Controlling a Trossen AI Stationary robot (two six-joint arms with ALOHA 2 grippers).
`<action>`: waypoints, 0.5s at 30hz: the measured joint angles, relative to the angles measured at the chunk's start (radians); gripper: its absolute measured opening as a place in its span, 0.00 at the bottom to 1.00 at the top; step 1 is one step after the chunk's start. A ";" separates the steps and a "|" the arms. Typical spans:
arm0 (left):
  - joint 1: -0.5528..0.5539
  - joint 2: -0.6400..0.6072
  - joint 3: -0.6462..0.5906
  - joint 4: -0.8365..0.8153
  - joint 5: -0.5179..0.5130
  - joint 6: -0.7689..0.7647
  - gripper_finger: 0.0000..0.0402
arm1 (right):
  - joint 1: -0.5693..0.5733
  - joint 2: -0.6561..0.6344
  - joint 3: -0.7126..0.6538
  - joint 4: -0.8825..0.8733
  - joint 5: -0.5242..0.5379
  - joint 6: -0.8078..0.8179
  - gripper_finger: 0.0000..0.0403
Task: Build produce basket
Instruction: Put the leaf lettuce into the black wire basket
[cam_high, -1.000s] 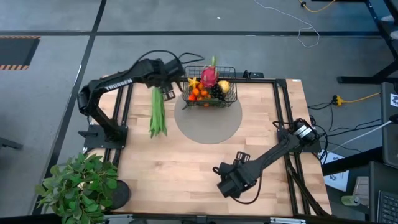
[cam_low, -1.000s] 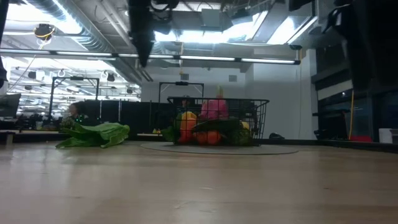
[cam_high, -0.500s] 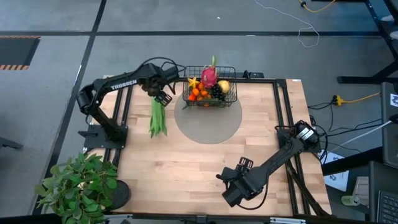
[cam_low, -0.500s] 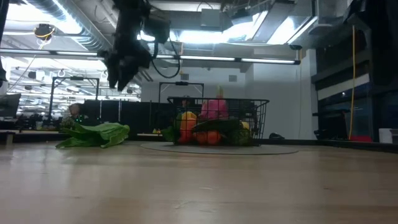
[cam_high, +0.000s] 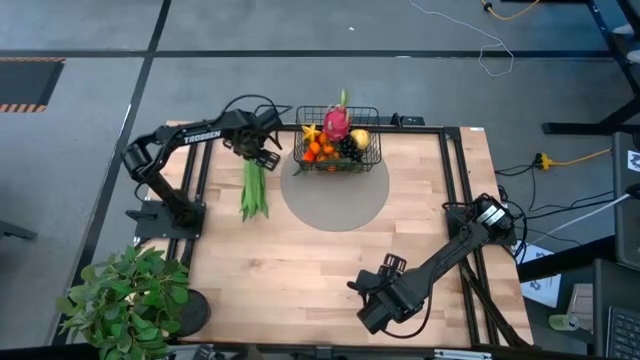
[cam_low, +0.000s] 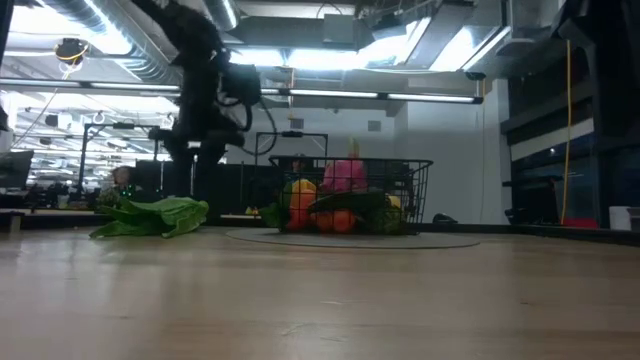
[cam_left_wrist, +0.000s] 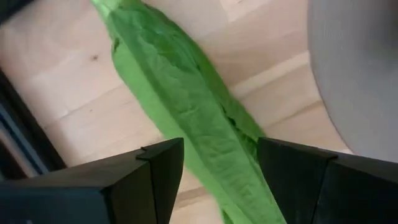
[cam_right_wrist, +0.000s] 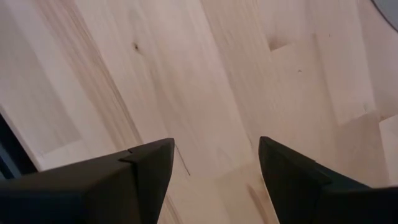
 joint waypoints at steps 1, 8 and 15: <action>0.016 0.000 -0.014 0.013 0.008 -0.002 0.48 | 0.000 0.000 0.000 0.003 0.000 -0.002 0.55; 0.088 0.000 -0.115 0.076 0.054 -0.079 0.48 | 0.004 0.000 0.000 0.003 0.003 -0.004 0.55; 0.099 -0.004 -0.276 0.300 0.191 -0.107 0.48 | 0.017 0.000 0.000 0.003 0.061 -0.010 0.55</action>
